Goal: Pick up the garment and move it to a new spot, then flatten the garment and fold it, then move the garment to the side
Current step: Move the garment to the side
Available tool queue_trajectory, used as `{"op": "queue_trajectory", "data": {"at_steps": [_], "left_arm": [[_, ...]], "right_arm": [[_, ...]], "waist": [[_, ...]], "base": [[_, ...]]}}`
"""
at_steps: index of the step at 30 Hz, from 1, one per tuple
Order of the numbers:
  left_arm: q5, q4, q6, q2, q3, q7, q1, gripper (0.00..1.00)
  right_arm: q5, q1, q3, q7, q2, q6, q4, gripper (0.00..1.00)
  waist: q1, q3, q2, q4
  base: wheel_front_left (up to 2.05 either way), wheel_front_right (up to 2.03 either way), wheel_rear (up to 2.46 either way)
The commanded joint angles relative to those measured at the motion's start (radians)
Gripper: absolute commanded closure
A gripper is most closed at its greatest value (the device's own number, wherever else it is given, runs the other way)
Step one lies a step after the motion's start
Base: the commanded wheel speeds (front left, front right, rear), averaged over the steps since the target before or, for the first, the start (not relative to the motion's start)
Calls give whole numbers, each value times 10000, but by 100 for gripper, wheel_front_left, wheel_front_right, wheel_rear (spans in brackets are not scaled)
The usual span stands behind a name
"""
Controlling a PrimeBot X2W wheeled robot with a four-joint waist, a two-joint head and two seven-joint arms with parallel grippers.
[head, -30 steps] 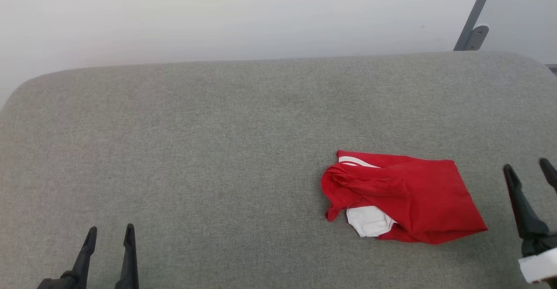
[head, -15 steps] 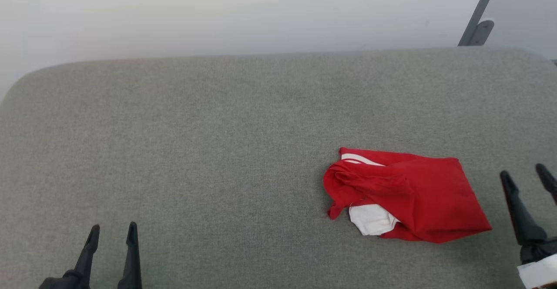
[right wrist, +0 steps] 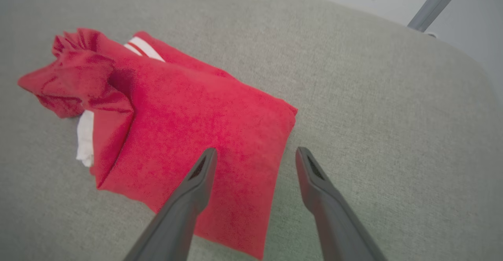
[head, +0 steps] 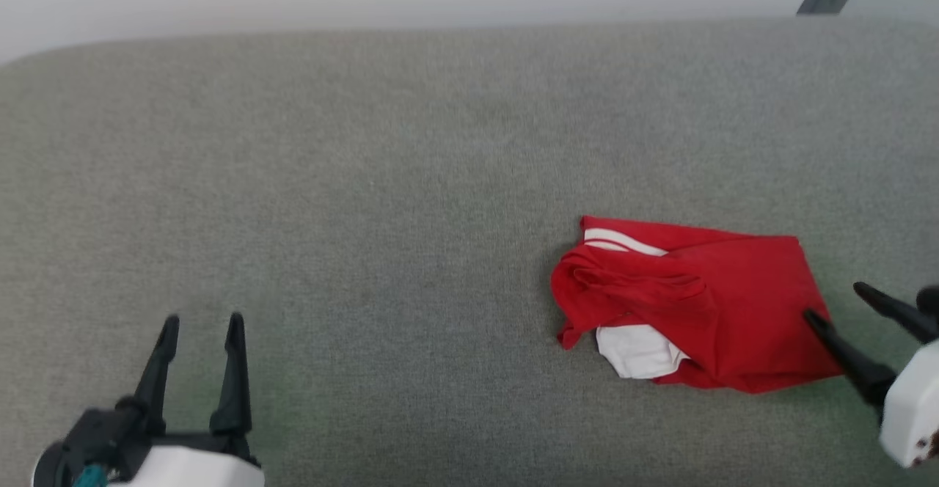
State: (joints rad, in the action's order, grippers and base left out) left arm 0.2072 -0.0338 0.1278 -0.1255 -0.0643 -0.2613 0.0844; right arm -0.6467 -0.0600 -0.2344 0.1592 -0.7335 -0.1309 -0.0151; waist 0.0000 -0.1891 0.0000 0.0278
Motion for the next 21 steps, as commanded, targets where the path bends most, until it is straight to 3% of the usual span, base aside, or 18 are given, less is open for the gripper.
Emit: {"op": "queue_trajectory", "data": {"at_steps": [1, 5, 12, 21], "left_arm": [[-48, -1, 32, -25, 38, -45, -284, 0], [-21, -30, 32, -5, 219, -45, -812, 0], [-47, -135, 32, 183, 672, -45, -1724, 0], [12, -262, 32, 167, 934, -45, -2565, 0]], "right_arm": [[-193, -343, -167, 635, -316, 3, 70, 0], [-884, -931, -117, 2507, -843, 3, 156, 0], [-1688, -1861, 165, 5040, -674, 2, -135, 0], [-2064, -2189, -182, 6892, -527, 2, -172, 0]], "waist": [[0, -375, 0, 67], [0, -844, 0, 1], [0, -1623, 0, -281], [0, -2400, 0, -695]], "base": [[0, 0, 0], [0, 0, 0], [0, 0, 0], [0, 0, 0]]}}
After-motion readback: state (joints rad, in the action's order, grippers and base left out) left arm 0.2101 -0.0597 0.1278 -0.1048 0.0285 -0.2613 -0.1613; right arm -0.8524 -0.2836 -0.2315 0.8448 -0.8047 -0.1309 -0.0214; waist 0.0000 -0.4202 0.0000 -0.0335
